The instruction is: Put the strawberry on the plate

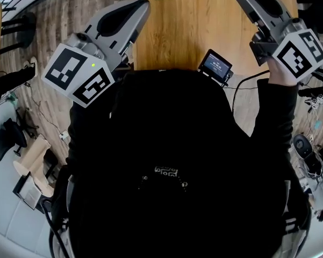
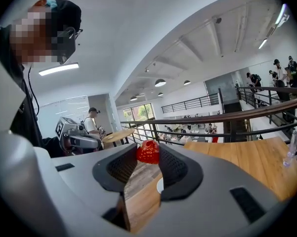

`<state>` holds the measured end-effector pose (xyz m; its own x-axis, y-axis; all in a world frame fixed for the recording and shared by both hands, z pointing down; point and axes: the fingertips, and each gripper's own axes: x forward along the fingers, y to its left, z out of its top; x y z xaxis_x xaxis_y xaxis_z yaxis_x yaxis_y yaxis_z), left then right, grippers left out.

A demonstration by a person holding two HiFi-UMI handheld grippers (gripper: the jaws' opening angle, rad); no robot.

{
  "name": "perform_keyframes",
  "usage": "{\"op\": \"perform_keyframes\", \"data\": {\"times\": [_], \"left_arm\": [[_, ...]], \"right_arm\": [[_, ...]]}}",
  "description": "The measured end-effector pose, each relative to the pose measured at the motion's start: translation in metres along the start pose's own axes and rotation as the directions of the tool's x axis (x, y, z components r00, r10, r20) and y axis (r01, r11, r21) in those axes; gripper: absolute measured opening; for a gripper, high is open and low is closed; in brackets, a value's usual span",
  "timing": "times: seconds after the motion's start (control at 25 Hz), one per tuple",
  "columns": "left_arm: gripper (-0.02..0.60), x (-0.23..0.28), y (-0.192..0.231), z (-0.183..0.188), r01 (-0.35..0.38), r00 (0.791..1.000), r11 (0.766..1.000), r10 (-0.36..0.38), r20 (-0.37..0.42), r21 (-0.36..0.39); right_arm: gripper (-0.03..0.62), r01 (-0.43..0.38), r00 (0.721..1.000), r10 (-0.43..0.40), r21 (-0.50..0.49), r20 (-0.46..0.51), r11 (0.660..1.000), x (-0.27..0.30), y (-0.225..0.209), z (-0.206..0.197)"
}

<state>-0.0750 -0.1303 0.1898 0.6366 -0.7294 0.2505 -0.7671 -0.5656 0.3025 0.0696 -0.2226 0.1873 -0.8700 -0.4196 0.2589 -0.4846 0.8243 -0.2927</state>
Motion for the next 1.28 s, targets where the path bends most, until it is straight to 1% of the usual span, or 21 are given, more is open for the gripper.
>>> {"op": "perform_keyframes", "data": {"times": [0.12,0.2,0.32,0.44,0.6,0.8,1.0,1.28], "left_arm": [[0.0,0.003,-0.002,0.002,0.04,0.999,0.999,-0.04,-0.012,0.018],[0.0,0.01,-0.003,0.0,0.071,0.997,0.997,-0.07,-0.024,0.022],[0.0,0.025,0.001,0.0,0.113,0.993,0.993,-0.113,-0.041,0.02],[0.0,0.033,0.005,0.005,0.142,0.989,0.99,-0.141,-0.053,0.02],[0.0,0.036,0.006,0.008,0.162,0.985,0.987,-0.161,-0.062,0.011],[0.0,0.048,0.007,0.003,0.181,0.98,0.983,-0.181,-0.076,-0.009],[0.0,0.059,0.009,-0.016,0.184,0.978,0.982,-0.187,-0.094,-0.043],[0.0,0.054,0.011,-0.024,0.176,0.978,0.982,-0.182,-0.099,-0.067]], "right_arm": [[0.146,0.048,0.999,-0.048,-0.003,0.012,0.999,-0.005,0.002,0.002],[0.146,0.083,0.996,-0.083,0.018,0.016,0.996,-0.012,-0.001,-0.005],[0.146,0.125,0.992,-0.125,0.046,0.004,0.991,-0.017,-0.014,-0.016],[0.146,0.154,0.988,-0.154,0.061,0.004,0.986,-0.018,-0.024,-0.013],[0.146,0.166,0.986,-0.166,0.062,-0.003,0.984,-0.016,-0.022,-0.009],[0.146,0.174,0.985,-0.173,0.065,-0.018,0.983,-0.014,-0.033,-0.01],[0.146,0.173,0.985,-0.17,0.087,-0.036,0.981,-0.012,-0.049,-0.028],[0.146,0.152,0.987,-0.147,0.068,-0.068,0.986,0.0,-0.048,-0.03]]}}
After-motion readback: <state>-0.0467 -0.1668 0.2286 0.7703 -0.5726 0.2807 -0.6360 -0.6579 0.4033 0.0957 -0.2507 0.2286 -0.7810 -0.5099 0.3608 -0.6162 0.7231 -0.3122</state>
